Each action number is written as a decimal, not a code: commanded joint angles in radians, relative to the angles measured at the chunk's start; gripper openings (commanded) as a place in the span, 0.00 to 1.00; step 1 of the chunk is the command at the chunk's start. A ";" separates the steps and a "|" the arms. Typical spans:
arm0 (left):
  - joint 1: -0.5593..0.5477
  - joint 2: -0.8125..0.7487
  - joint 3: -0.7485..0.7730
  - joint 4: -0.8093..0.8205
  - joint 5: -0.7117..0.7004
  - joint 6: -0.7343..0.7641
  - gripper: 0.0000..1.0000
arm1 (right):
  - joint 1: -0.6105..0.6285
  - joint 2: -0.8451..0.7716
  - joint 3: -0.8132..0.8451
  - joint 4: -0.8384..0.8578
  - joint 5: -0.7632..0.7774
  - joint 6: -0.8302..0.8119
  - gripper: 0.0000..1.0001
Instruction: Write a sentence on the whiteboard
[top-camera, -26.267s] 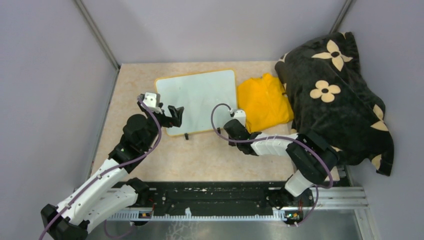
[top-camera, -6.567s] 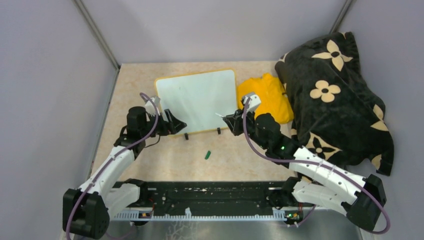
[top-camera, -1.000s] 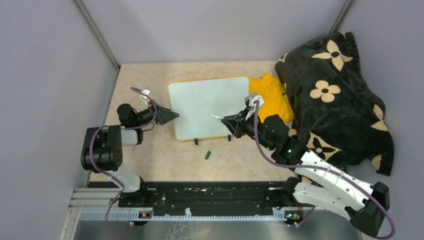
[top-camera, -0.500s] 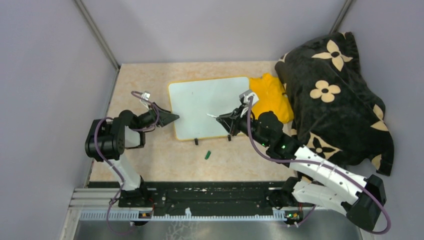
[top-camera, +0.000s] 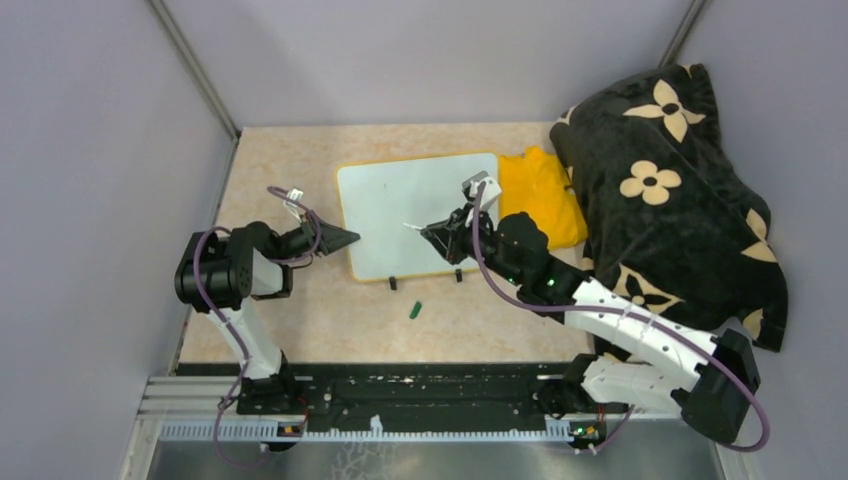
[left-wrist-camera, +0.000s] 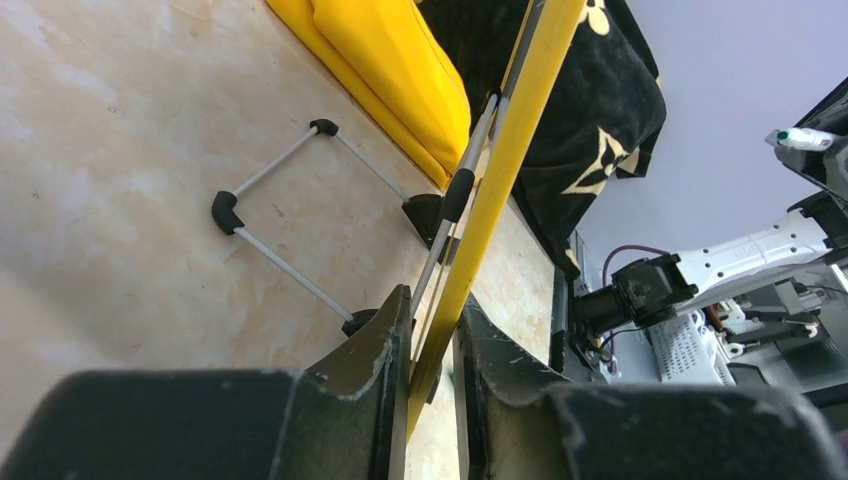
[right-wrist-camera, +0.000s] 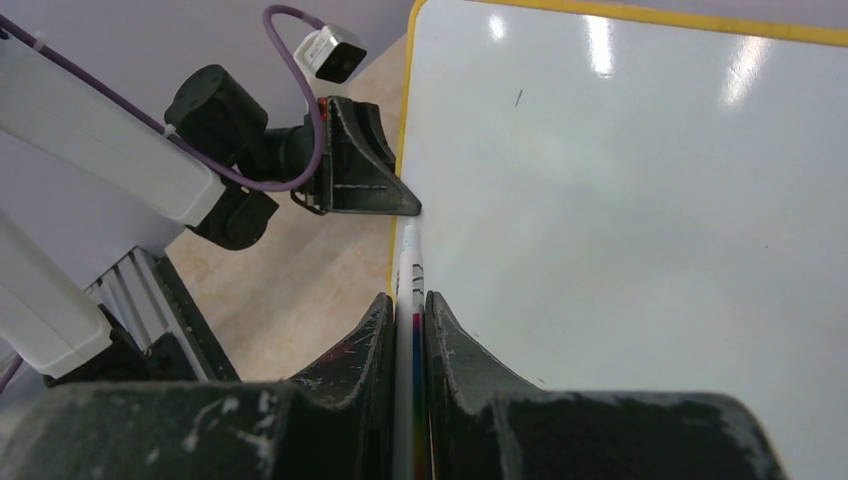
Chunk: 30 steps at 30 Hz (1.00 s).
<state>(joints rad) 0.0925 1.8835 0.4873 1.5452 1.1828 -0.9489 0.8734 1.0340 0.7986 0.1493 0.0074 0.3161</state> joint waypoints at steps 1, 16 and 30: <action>0.006 0.014 -0.009 0.224 0.002 -0.001 0.22 | 0.029 0.041 0.098 0.053 0.082 -0.019 0.00; 0.005 0.002 -0.016 0.221 -0.023 0.014 0.09 | 0.135 0.334 0.363 -0.014 0.431 -0.138 0.00; 0.006 -0.011 -0.019 0.236 -0.035 0.009 0.00 | 0.173 0.492 0.540 -0.147 0.526 -0.164 0.00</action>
<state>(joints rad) 0.0921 1.8832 0.4835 1.5471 1.1770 -0.9413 1.0313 1.5112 1.2663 0.0177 0.4824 0.1726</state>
